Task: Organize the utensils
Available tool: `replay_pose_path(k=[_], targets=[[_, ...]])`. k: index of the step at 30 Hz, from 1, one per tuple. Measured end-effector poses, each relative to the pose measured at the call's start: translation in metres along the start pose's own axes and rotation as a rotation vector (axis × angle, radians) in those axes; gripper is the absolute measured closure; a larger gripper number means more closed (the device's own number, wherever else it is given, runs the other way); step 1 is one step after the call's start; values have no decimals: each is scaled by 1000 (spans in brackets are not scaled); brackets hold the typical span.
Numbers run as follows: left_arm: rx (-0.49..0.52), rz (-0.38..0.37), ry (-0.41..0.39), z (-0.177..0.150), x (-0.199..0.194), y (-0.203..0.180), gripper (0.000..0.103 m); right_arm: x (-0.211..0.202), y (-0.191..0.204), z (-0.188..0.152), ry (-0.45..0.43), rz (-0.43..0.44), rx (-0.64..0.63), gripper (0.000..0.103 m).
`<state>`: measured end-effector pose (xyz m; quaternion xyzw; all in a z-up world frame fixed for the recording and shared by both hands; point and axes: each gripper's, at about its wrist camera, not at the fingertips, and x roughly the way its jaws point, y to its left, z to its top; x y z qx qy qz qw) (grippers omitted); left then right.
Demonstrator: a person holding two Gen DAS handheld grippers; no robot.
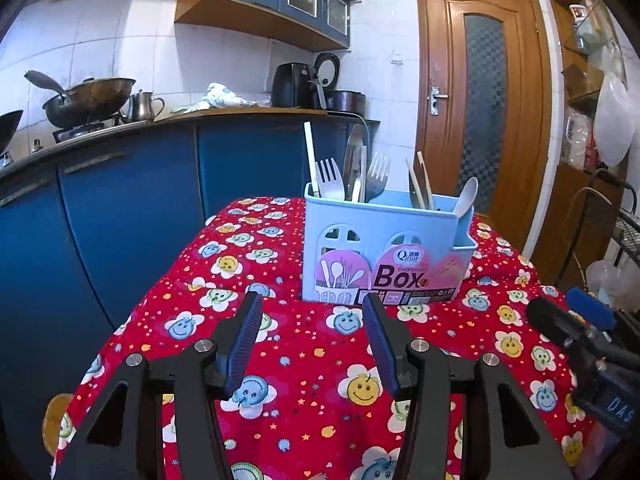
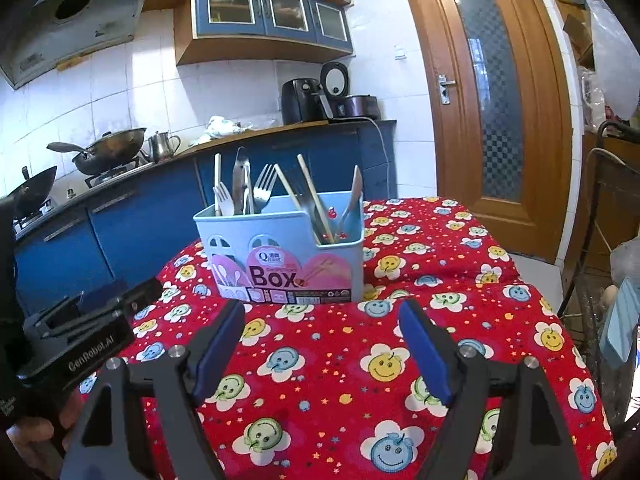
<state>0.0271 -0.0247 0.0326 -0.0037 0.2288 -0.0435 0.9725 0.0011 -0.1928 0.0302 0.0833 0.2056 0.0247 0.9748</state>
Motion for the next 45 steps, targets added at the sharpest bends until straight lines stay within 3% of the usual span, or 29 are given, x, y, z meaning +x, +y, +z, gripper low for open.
replay_pose_path(k=[45], targets=[[-32, 30, -30, 0, -1, 5, 50, -3, -2, 2, -20, -12, 17, 22]])
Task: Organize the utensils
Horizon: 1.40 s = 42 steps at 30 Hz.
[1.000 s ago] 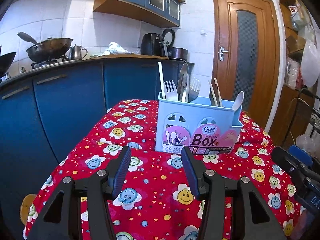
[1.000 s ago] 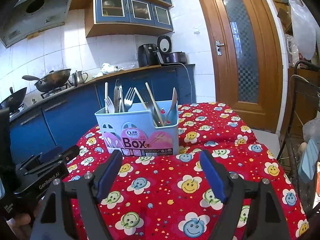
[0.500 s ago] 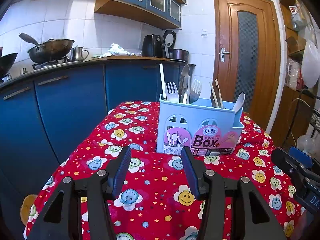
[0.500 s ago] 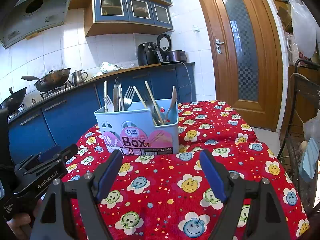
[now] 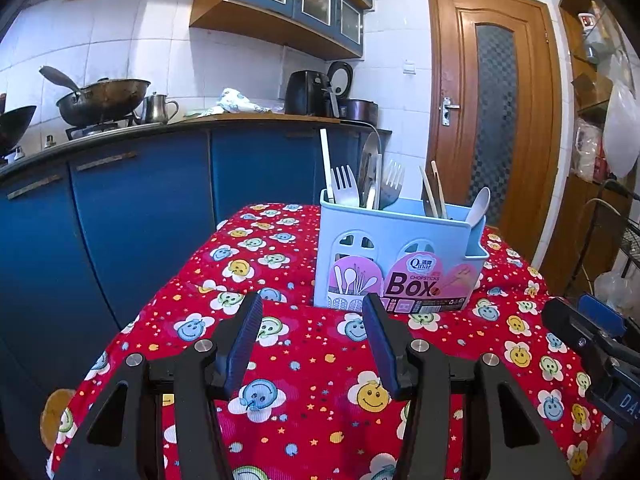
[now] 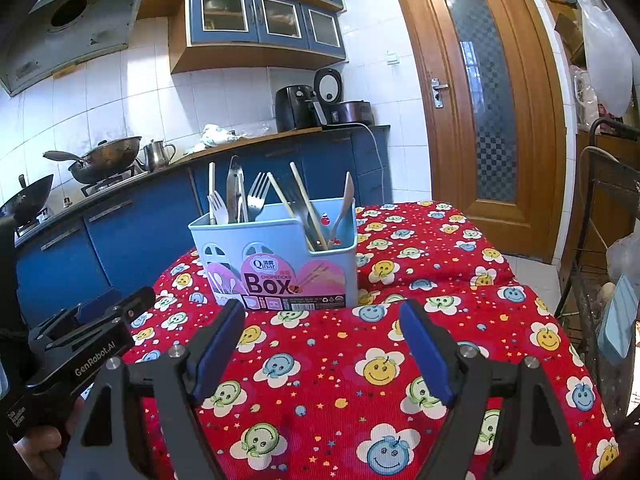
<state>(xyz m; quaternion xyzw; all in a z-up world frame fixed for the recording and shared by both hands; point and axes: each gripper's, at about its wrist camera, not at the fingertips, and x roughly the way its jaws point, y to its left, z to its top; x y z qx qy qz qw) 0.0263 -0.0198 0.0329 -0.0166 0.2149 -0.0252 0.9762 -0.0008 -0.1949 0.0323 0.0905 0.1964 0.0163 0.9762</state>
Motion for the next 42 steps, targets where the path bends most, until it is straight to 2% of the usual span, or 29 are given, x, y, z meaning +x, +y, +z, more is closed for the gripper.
replay_pose_path(k=[34, 42], targets=[[-1, 0, -2, 0, 0, 0, 50, 0, 0, 0, 1, 1, 1, 22], [-1, 0, -1, 0, 0, 0, 50, 5, 1, -7, 26, 14, 12, 22]])
